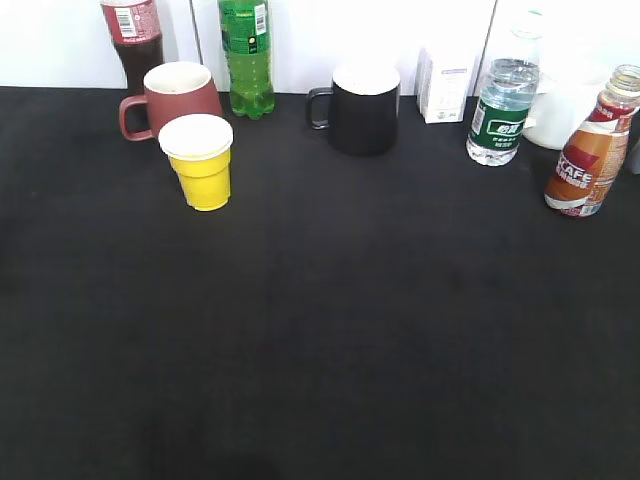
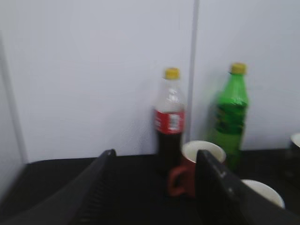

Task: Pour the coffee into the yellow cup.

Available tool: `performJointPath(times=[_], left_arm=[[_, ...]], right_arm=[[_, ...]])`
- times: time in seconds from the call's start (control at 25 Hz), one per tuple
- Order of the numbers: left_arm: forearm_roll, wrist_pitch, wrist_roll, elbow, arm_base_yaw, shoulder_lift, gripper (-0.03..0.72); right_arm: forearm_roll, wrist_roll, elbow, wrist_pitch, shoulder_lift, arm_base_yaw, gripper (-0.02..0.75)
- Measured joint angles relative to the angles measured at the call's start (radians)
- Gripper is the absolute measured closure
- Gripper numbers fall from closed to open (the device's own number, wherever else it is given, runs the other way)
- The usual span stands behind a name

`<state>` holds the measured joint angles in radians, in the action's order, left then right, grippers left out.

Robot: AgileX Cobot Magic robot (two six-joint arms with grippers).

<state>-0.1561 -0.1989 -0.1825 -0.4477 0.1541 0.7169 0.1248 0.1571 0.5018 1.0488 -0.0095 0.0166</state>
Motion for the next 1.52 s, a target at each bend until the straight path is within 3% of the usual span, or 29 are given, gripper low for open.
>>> performJointPath(times=[0.12,0.2,0.32,0.4,0.48,0.52,0.84,0.92,1.08,1.16,1.24,1.32,1.44,1.52], left_arm=[[-0.012,-0.341,0.02,0.123,0.17,0.275,0.281],[-0.011,-0.485,0.083,0.131,0.234,0.465,0.281],[0.076,-0.768,0.183,0.131,0.252,0.768,0.279],[0.123,-0.879,0.245,0.129,0.252,0.918,0.19],[0.135,-0.883,0.278,0.09,0.252,1.017,0.05],[0.146,-0.866,0.282,0.054,0.252,1.054,0.03],[0.252,-0.778,0.284,-0.347,0.252,1.394,0.022],[0.255,-0.779,0.284,-0.389,0.252,1.42,0.05],[0.244,-0.781,0.284,-0.391,0.246,1.424,0.239],[0.255,-0.771,0.286,-0.393,0.244,1.422,0.241],[0.423,-0.707,0.369,-0.393,0.243,1.382,0.244],[0.678,-0.687,0.493,-0.419,0.247,1.332,0.244],[1.07,-0.704,0.759,-0.554,0.253,1.325,0.244],[1.197,-0.783,0.829,-0.588,0.263,1.32,0.244]], right_arm=[[0.0,0.0,0.0,0.0,0.0,0.0,0.15],[0.0,0.0,0.0,0.0,0.0,0.0,0.15],[0.0,0.0,0.0,0.0,0.0,0.0,0.15],[0.0,0.0,0.0,0.0,0.0,0.0,0.15],[0.0,0.0,0.0,0.0,0.0,0.0,0.15],[0.0,0.0,0.0,0.0,0.0,0.0,0.15],[0.0,0.0,0.0,0.0,0.0,0.0,0.15],[0.0,0.0,0.0,0.0,0.0,0.0,0.15],[0.0,0.0,0.0,0.0,0.0,0.0,0.15],[0.0,0.0,0.0,0.0,0.0,0.0,0.15],[0.0,0.0,0.0,0.0,0.0,0.0,0.15],[0.0,0.0,0.0,0.0,0.0,0.0,0.15],[0.0,0.0,0.0,0.0,0.0,0.0,0.15],[0.0,0.0,0.0,0.0,0.0,0.0,0.15]])
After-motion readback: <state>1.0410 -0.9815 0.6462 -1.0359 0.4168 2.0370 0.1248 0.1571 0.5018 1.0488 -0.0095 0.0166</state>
